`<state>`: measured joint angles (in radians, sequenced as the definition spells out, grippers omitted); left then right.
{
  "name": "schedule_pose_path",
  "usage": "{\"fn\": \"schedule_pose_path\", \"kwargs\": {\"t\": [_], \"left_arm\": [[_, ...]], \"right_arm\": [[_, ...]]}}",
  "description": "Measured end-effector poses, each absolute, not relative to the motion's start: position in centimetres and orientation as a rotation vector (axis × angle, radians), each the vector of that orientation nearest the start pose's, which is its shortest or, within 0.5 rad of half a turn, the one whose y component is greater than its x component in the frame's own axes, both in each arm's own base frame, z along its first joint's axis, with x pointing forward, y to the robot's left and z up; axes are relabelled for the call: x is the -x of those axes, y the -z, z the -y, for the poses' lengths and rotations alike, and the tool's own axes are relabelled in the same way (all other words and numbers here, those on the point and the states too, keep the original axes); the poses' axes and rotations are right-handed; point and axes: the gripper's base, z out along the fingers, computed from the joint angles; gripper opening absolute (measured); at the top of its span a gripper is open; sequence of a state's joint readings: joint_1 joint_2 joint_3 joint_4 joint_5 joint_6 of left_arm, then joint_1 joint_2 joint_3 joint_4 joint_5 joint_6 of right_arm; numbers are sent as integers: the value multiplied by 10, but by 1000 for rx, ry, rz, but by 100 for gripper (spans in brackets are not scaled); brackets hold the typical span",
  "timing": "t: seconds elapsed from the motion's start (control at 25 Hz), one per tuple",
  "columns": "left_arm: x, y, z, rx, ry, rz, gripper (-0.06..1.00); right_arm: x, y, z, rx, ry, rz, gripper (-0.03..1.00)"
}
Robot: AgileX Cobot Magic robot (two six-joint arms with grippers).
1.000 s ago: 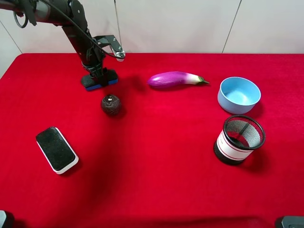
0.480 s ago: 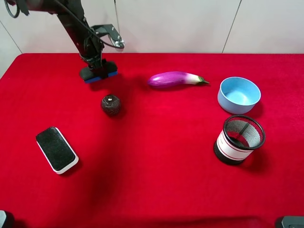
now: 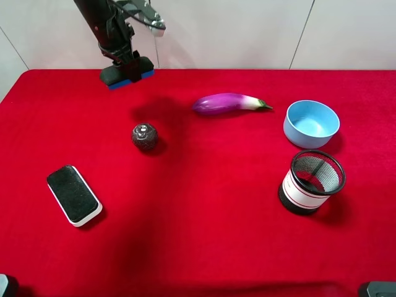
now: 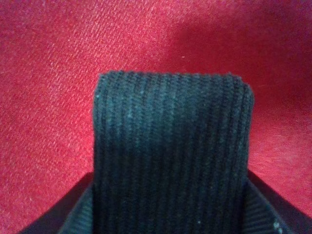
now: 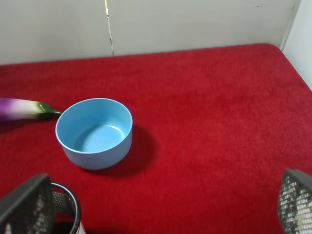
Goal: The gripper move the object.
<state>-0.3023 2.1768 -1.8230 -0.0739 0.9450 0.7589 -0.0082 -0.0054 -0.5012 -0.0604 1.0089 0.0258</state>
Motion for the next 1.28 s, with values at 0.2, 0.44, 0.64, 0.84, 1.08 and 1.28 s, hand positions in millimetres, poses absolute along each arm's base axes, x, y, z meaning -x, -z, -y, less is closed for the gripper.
{"fn": "schedule_pose_path", "kwargs": {"t": [0.2,0.44,0.64,0.84,1.08,1.28], "left_arm": [[-434,-219,165,-1332,3,-2458,55],[-410,-230,202,-1335,17,-2493,55],[-393,-232,228,-1339,44,-2518,55],[-372,-231,258,-1342,75,-2540,55],[-350,-231,287,-1337,106,-2546,55],[-331,-232,312,-1308,118,-2533,55]], "right_arm": [[4,-282,5,-35,60,-1985,69],[4,-282,5,-35,60,-1985,69],[4,-282,5,-35,60,-1985,69],[4,-282,5,-35,60,-1985,69],[4,-282,5,-35,60,-1985,69],[4,-282,5,-35,60,-1985,69]]}}
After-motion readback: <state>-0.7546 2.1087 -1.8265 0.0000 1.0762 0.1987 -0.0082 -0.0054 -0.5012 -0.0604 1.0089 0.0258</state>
